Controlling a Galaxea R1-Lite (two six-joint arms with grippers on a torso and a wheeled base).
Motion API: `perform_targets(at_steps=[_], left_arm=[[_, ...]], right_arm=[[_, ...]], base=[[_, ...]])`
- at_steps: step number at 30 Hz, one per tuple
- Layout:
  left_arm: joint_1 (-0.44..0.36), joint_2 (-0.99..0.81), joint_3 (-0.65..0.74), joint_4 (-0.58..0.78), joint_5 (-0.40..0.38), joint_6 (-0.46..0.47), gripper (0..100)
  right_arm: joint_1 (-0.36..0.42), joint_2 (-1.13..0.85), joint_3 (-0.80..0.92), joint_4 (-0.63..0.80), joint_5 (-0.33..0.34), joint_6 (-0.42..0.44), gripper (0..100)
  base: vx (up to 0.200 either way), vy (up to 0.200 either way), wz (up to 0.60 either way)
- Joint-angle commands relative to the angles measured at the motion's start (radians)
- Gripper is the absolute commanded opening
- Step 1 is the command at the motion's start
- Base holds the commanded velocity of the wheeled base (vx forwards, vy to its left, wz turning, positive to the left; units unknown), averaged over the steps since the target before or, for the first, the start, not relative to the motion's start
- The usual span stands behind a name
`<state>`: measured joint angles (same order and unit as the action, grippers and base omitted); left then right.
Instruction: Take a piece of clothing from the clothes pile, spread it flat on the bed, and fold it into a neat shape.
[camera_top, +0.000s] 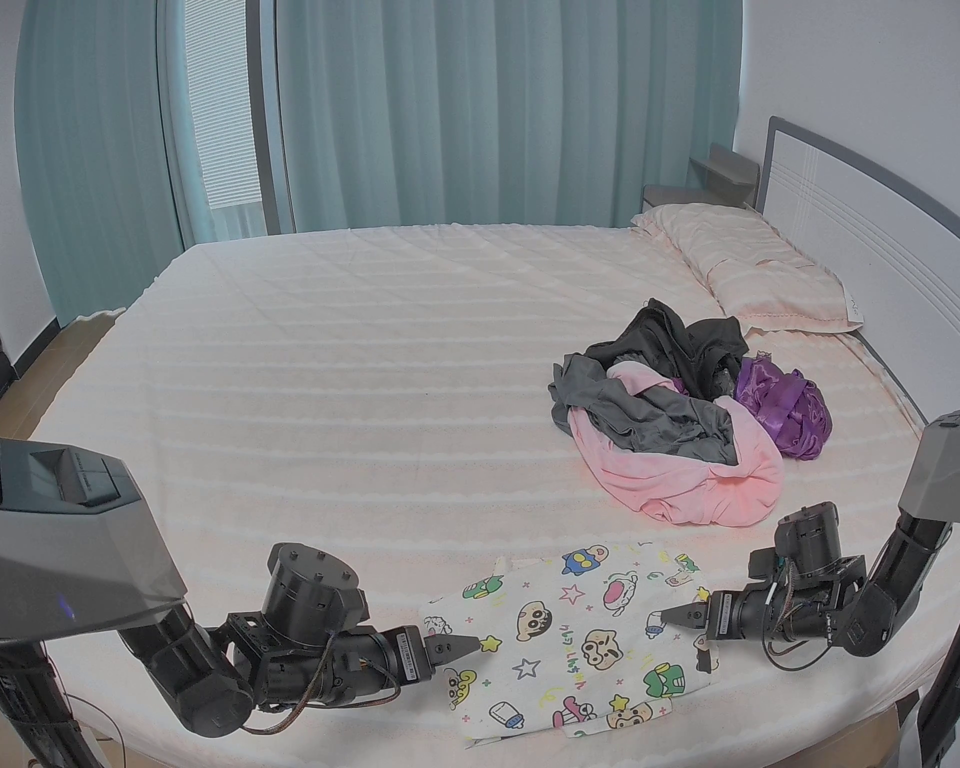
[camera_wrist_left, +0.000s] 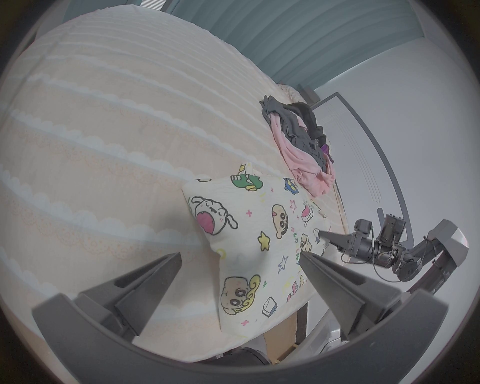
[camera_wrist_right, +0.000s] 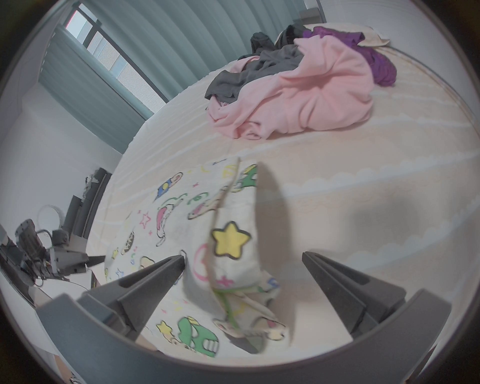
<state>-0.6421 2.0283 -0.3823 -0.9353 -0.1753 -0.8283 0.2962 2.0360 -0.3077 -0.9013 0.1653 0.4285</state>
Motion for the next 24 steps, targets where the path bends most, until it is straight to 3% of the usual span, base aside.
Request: perform_targets(at_steps=[1, 6, 17, 24], left_arm=[[0.018, -0.023, -0.007, -0.005, 0.004, 0.000, 100], [0.021, -0.019, -0.021, -0.005, 0.005, -0.029, 100], [0.021, -0.014, -0.024, -0.005, 0.004, -0.031, 100], [0.021, -0.013, -0.024, -0.007, 0.004, -0.031, 100]], right_arm=[[-0.054, -0.071, 0.053, 0.035, 0.011, -0.074, 100], [-0.075, -0.106, 0.101, 0.097, 0.151, -0.208, 100], [-0.088, -0.092, 0.087, 0.081, 0.184, -0.214, 100], [-0.169, -0.126, 0.073, 0.035, 0.229, -0.214, 100]], base=[[0.000, 0.000, 0.00], [0.000, 0.000, 0.00], [0.000, 0.000, 0.00], [0.000, 0.000, 0.00]])
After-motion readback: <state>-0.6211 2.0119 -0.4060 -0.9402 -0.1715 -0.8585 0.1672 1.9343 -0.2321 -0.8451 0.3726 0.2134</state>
